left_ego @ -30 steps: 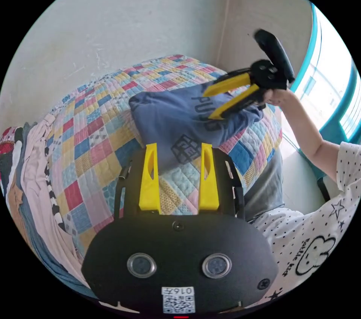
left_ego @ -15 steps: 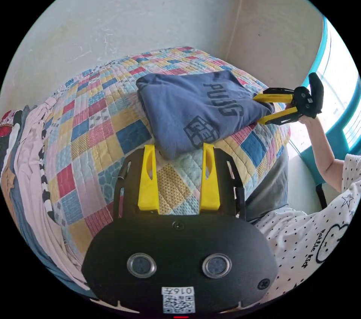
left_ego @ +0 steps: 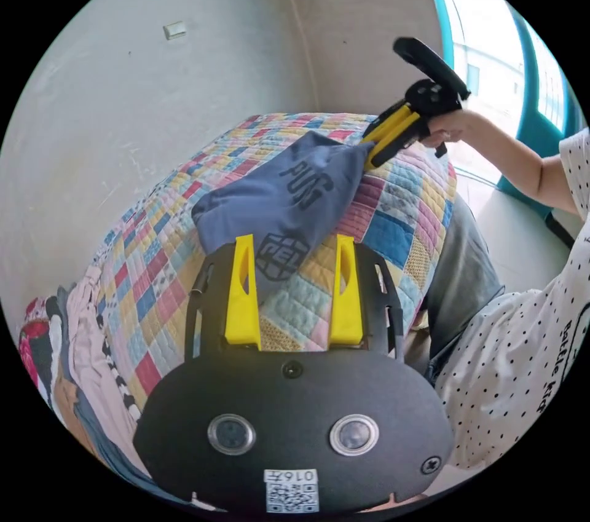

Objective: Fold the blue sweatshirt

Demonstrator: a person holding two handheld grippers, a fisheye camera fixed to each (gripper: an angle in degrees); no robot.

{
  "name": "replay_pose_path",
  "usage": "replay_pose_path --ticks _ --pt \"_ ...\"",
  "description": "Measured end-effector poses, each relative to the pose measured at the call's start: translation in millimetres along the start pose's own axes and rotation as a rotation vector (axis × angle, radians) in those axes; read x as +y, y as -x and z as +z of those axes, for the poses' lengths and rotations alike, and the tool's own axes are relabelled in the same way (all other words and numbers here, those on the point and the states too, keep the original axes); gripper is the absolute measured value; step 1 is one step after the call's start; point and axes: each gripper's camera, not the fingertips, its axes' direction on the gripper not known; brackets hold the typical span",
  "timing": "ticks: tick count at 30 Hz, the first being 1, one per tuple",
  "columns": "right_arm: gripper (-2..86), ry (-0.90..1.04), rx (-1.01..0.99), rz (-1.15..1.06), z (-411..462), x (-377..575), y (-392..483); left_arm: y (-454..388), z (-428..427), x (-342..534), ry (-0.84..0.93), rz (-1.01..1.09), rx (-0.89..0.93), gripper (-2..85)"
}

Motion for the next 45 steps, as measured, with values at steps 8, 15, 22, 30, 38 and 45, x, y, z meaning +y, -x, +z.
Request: replay_pose_path --ticks 8,15,22,30,38,45 --pt "6.6 -0.011 -0.200 0.080 -27 -25 -57 4 45 -22 0.043 0.036 -0.224 14.5" --pt "12.7 -0.063 -0.049 -0.090 -23 -16 -40 54 70 -54 0.108 -0.120 -0.022 10.0" --pt "20.6 -0.102 0.136 -0.229 -9 -23 10 86 97 -99 0.202 -0.152 0.038 9.1" --pt "10.3 0.094 0.260 -0.303 47 -58 -14 116 128 -126 0.202 -0.133 0.116 9.0" --pt "7.3 0.066 0.321 -0.309 0 -152 -90 217 141 -221 0.124 -0.188 0.208 7.7" --pt "7.2 -0.032 0.601 -0.154 -9 -271 -206 324 195 -369 0.128 -0.177 0.003 6.5"
